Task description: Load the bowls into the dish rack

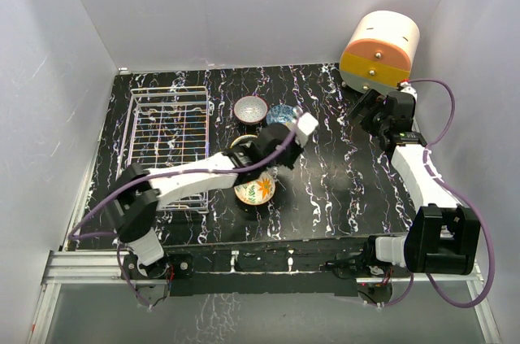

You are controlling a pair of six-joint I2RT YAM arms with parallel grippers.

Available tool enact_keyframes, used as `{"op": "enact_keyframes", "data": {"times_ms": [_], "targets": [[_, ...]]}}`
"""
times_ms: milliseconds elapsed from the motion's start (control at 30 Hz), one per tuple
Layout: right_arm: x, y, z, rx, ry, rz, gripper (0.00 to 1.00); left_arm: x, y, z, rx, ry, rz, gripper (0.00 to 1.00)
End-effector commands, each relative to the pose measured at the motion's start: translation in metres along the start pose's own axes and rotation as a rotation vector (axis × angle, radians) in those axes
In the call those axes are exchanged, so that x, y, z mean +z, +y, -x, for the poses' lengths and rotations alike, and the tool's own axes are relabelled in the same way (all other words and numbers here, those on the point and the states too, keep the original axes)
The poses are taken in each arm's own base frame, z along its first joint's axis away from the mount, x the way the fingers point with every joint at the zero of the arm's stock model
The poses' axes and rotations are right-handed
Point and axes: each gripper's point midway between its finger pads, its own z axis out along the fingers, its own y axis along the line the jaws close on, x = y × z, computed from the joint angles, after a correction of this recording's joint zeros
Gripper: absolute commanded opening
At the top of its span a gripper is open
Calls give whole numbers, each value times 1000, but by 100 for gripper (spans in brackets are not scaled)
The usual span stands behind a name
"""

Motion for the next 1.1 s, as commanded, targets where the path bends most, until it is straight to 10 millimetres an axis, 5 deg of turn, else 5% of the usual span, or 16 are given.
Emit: {"op": "enact_keyframes", "data": {"times_ms": [0,167,233,400,600,767,1067], "targets": [[-12,8,22,8,-79,22,96,-74,31,106,-127,-302,-5,0],[-14,10,21,9,-76,33,96,-124,47,144,-210,-449,-65,0],[-15,11,20,10,-74,41,95,-146,71,151,-290,-511,-63,0],[-20,17,19,8,-66,73,95,-183,162,128,-532,-628,30,0],[-25,20,17,4,-61,92,95,-232,241,96,-741,-741,124,0],[-27,21,12,8,-48,109,94,-248,283,56,-970,-857,67,0],[-32,23,13,-1,-50,118,94,-233,317,6,-1235,-941,-23,0]]}}
